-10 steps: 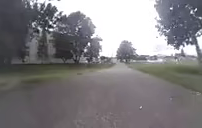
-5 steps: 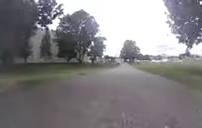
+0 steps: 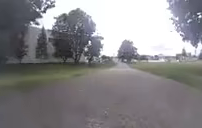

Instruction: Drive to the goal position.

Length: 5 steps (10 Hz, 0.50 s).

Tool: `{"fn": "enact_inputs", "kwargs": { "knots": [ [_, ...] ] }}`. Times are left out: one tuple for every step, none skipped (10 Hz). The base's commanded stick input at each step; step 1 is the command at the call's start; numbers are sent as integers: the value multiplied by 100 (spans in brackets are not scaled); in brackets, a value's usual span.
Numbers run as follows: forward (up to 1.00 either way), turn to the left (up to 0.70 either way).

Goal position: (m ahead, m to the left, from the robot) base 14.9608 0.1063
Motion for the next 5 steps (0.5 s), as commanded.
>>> {"fn": "enact_inputs", "kwargs": {
  "knots": [
    [100, -27],
    [100, -27],
    [100, -27],
    [100, -27],
    [100, -27]
  ]
}}
